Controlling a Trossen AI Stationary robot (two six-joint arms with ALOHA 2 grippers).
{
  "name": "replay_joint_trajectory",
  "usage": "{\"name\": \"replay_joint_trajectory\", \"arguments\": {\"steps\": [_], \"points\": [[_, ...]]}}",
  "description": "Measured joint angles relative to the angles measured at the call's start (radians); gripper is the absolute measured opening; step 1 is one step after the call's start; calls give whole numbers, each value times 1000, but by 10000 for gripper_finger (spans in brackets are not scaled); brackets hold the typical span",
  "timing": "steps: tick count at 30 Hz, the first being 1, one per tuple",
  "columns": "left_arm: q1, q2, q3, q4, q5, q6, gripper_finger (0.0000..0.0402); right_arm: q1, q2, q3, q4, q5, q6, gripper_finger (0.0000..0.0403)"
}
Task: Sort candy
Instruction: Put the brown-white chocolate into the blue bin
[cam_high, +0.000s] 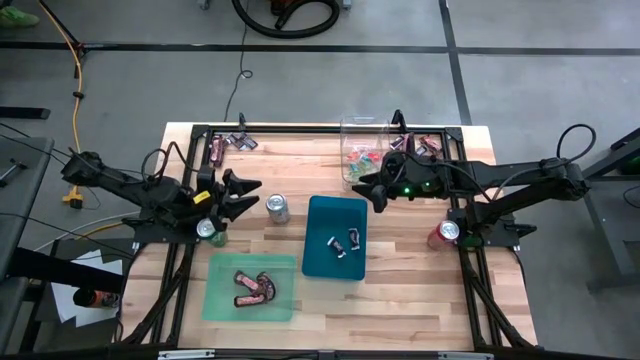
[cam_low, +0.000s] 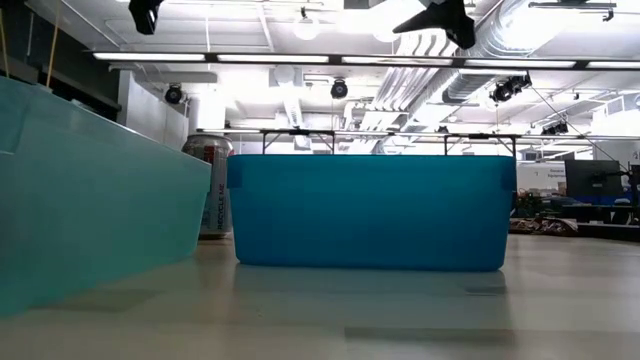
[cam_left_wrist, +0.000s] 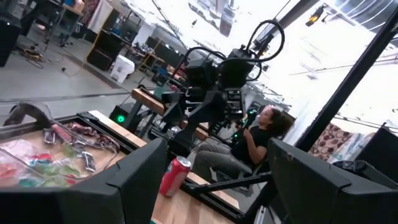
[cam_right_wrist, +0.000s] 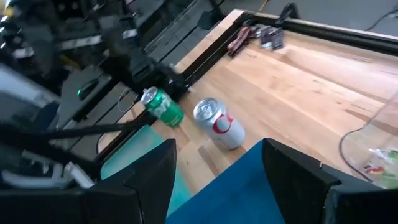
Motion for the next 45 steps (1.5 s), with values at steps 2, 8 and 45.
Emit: {"name": "replay_joint_trajectory", "arguments": {"steps": [2,8,45], "points": [[3,0,0,0,0,0,269,0,0,0,-9,45,29,232],[2,0,0,-1,17,-1,269,-29,3,0,-90,239,149,232],[2,-1,1,-1,-107,-99,269,-875,152,-312,-320,-121,604,232]]}}
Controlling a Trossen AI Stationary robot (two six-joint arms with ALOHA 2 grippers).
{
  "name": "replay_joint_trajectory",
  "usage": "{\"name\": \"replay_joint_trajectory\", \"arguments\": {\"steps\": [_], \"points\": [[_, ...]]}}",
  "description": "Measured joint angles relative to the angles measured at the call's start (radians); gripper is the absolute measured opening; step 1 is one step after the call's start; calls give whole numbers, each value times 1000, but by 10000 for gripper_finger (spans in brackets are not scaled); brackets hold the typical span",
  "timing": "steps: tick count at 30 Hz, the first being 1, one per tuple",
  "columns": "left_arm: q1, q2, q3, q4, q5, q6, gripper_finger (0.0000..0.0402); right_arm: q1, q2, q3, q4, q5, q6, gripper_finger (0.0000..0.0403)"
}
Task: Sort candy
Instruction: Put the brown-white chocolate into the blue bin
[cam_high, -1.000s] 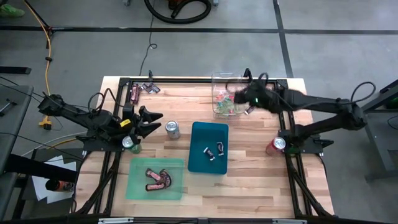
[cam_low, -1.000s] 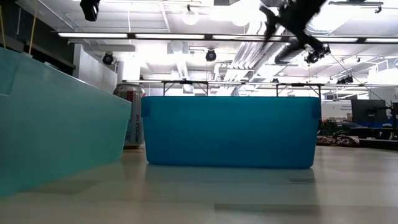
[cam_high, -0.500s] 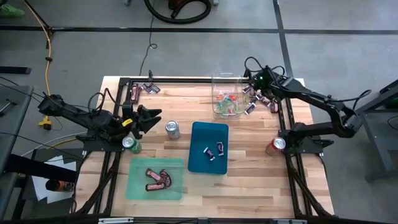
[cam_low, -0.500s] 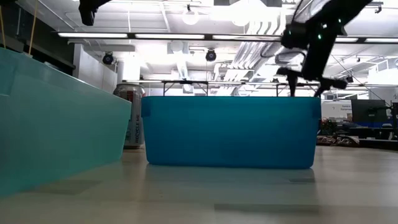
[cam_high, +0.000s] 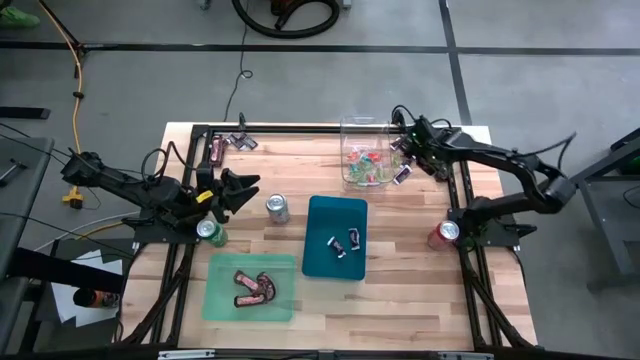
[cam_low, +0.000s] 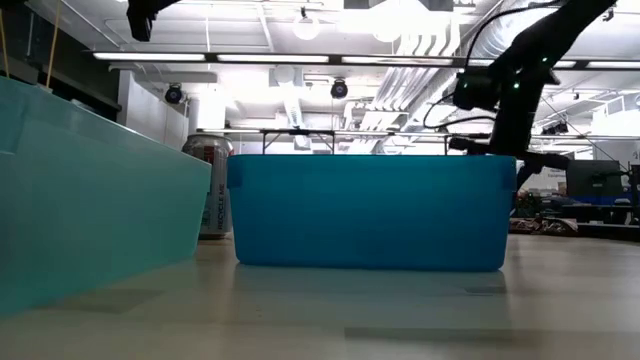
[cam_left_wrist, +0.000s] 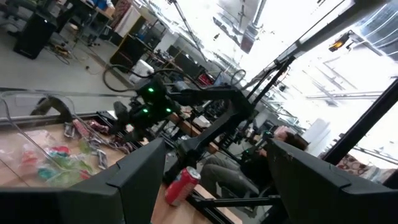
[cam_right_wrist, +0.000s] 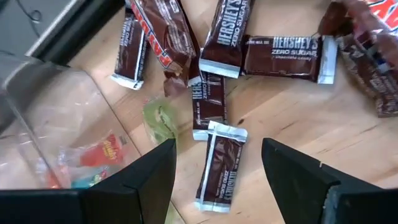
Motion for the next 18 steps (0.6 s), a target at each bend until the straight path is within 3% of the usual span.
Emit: {"name": "replay_joint_trajectory", "arguments": {"steps": [9,18], "points": [[0,0,0,0,44,-14,269,11,206,26,-2,-72,47,232],[0,0,0,0,44,-18,269,43,298,32,96,-76,59,231]]}}
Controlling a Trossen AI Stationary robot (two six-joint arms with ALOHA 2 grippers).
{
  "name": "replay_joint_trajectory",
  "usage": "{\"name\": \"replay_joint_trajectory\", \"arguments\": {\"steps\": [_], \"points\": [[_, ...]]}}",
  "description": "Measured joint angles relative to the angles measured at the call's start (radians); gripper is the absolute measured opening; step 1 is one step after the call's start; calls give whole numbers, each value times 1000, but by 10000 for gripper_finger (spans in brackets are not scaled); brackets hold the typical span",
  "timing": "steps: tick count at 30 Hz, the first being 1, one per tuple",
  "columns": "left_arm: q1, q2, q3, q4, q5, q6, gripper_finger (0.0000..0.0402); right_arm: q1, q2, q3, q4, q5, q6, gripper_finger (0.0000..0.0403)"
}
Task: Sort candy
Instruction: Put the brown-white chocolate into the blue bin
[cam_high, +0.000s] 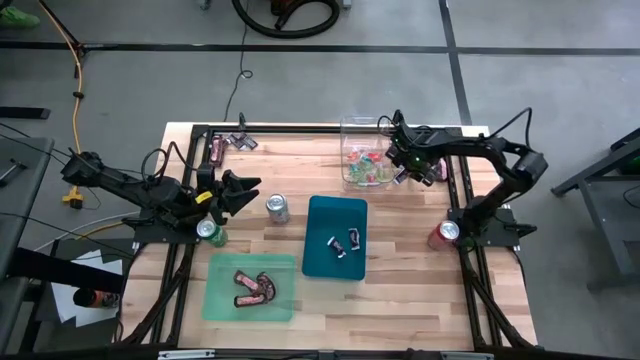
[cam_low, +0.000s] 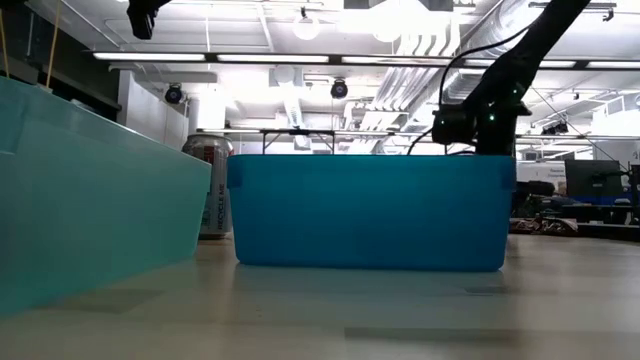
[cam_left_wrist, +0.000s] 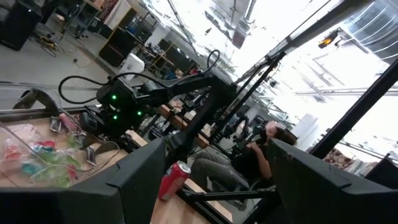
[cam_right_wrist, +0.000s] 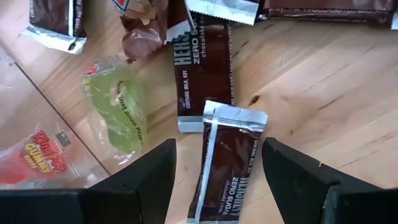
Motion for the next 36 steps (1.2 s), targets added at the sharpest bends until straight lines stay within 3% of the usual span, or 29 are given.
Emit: {"name": "replay_joint_trajectory", "arguments": {"steps": [5,11,13,23,30,36], "points": [[0,0,0,0,-1,0,268,1,8,1,-44,13,-43,196],[0,0,0,0,-6,1,268,7,3,-2,-77,19,-126,47],[0,0,0,0,-6,0,268,18,-19,-3,-78,51,-169,18],[0,-1,0,0,-11,2,268,-7,-289,-8,-90,146,-297,5],[0,0,0,0,-11,3,268,-21,-442,-8,-84,150,-320,1],[0,0,0,0,-11,3,268,-12,-528,-7,23,149,-324,1]]}}
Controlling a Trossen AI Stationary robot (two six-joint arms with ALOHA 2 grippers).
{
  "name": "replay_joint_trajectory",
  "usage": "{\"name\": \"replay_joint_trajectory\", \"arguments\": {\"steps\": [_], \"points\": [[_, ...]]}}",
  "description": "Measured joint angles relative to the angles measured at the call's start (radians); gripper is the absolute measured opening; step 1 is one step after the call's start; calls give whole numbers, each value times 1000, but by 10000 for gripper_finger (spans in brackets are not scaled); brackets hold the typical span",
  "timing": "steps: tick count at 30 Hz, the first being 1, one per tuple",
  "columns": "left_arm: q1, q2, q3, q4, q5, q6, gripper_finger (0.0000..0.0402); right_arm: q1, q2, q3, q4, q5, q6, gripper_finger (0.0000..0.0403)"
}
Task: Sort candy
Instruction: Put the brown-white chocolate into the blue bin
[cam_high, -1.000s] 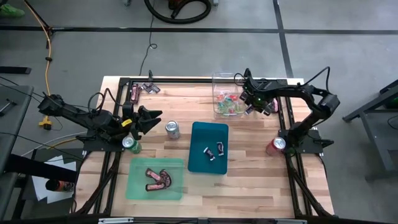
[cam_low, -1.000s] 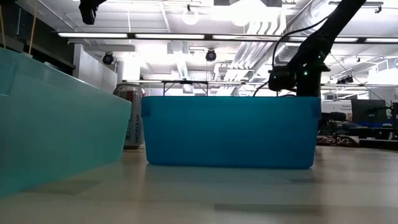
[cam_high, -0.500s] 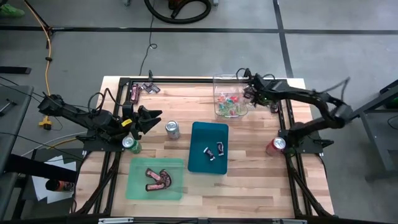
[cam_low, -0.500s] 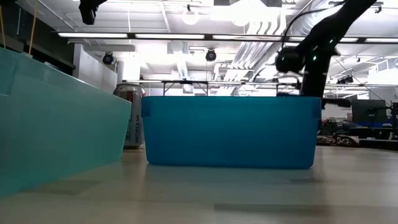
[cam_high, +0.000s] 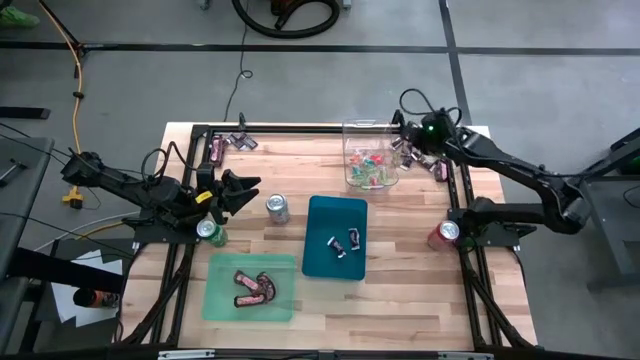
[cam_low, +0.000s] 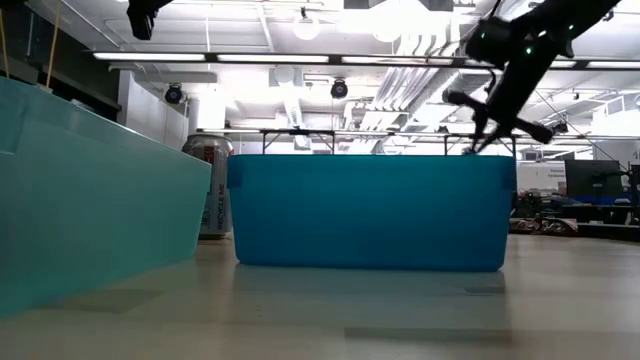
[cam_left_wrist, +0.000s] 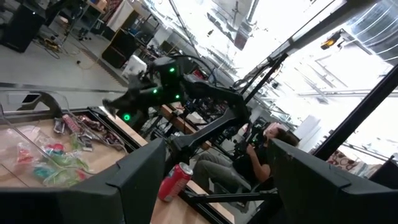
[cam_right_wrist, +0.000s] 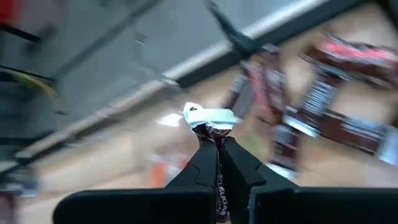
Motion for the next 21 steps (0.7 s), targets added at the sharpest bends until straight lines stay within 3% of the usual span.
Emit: {"name": "replay_joint_trajectory", "arguments": {"steps": [21], "points": [[1,0,0,0,-17,0,268,51,-49,2,538,-194,-248,0]]}}
